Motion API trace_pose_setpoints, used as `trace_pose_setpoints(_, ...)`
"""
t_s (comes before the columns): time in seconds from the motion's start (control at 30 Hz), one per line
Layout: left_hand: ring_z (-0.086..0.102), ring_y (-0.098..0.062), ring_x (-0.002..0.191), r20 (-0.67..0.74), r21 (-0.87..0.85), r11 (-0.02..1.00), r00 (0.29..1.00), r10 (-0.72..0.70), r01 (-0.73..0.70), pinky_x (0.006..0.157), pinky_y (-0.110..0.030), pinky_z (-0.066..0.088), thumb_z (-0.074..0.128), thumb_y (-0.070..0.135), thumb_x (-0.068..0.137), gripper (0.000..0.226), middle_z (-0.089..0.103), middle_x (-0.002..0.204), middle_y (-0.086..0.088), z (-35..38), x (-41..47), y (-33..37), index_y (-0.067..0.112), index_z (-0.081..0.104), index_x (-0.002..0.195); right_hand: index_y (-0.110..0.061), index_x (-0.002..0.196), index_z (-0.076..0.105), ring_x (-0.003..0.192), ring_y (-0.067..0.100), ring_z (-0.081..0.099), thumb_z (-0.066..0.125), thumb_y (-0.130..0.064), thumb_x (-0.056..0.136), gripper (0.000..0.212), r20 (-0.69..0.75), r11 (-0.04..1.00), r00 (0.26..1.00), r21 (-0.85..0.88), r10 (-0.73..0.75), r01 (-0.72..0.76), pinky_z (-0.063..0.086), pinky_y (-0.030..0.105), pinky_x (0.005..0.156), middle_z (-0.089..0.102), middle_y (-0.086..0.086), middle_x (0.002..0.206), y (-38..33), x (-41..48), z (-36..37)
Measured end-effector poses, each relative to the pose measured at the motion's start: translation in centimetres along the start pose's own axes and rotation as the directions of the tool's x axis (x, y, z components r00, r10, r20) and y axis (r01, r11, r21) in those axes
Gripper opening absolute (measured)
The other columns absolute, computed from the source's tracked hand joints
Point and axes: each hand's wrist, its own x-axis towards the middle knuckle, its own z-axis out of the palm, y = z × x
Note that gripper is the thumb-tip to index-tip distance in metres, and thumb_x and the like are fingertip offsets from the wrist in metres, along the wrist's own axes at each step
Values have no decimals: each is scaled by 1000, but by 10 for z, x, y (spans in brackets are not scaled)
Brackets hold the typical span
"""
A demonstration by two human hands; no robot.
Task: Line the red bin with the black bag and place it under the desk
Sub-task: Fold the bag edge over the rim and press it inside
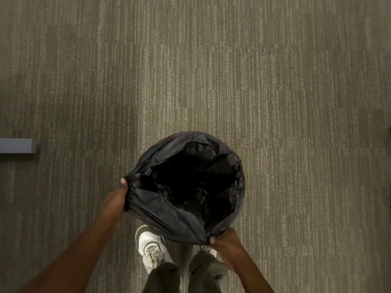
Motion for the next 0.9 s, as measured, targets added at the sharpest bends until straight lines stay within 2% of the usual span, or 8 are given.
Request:
trace_pose_setpoints(0.07, 64, -17, 71, -110, 44, 995, 989, 95, -91, 59, -28, 49, 53, 66, 77, 51, 69, 78, -4, 6, 3, 4, 17, 67, 72, 21, 98, 61, 89, 38, 64, 88, -1, 49, 60, -19, 1000, 1000, 27, -1, 1, 53, 51, 83, 66, 35, 98, -1, 3, 1)
trace_pose_setpoints(0.17, 66, -27, 82, -125, -22, 992, 984, 124, -128, 72, -36, 52, 58, 54, 85, 42, 70, 85, -10, 13, 8, 6, 14, 67, 74, 15, 96, 59, 79, 35, 68, 64, 19, 66, 30, -31, 977, 999, 212, 29, -22, 62, 40, 70, 69, 25, 86, 4, 7, -3)
trace_pose_setpoints(0.23, 70, -25, 85, -81, -133, 988, 994, 74, -84, 78, -38, 54, 65, 51, 81, 39, 74, 91, -11, 14, 7, 8, 12, 70, 79, 15, 103, 58, 87, 36, 70, 65, 23, 61, 43, 4, 974, 999, 223, 47, -46, 62, 37, 72, 71, 25, 94, 9, 6, -7)
trace_pose_setpoints(0.43, 73, -11, 78, 123, -251, 968, 992, 40, -8, 70, -29, 55, 47, 68, 72, 55, 78, 85, 4, 10, -9, -1, 23, 79, 77, 12, 91, 68, 93, 50, 67, 78, 21, 50, 43, -29, 986, 995, -137, 97, -100, 53, 57, 88, 69, 37, 98, 30, -2, -8)
trace_pose_setpoints(0.63, 60, -23, 98, 143, -234, 972, 990, 15, 19, 85, -36, 45, 18, 66, 89, 69, 62, 111, -7, 14, -10, -6, 16, 58, 115, -1, 60, 69, 55, 18, 56, 76, 12, 64, 15, -283, 951, 958, -304, -34, -56, 47, 34, 57, 65, 17, 57, 19, 7, 14)
trace_pose_setpoints(0.77, 65, -24, 104, 257, -317, 948, 965, 58, 28, 91, -37, 51, 11, 73, 85, 83, 69, 113, -7, 17, -5, 7, 17, 70, 106, -20, 32, 43, 25, 2, 35, 64, 21, 68, 59, -371, 942, 914, -335, -166, 35, 31, 16, 35, 42, -7, 24, 13, 19, 19)
trace_pose_setpoints(0.83, 72, -18, 81, 201, -262, 965, 979, 39, 16, 70, -31, 57, 30, 62, 91, 63, 78, 85, 3, 19, 0, 17, 20, 77, 84, -17, 40, 46, 27, 2, 35, 65, 20, 70, 51, -380, 951, 911, -306, -161, 40, 29, 13, 35, 44, -8, 26, 7, 21, 18)
trace_pose_setpoints(0.9, 69, -15, 70, 91, -134, 990, 994, 58, -46, 67, -30, 50, 48, 39, 93, 32, 76, 78, 2, 18, 10, 26, 20, 71, 81, -10, 53, 55, 38, 5, 42, 65, 18, 73, 36, -410, 983, 907, -185, -93, 17, 37, 19, 41, 54, -6, 39, 3, 21, 14)
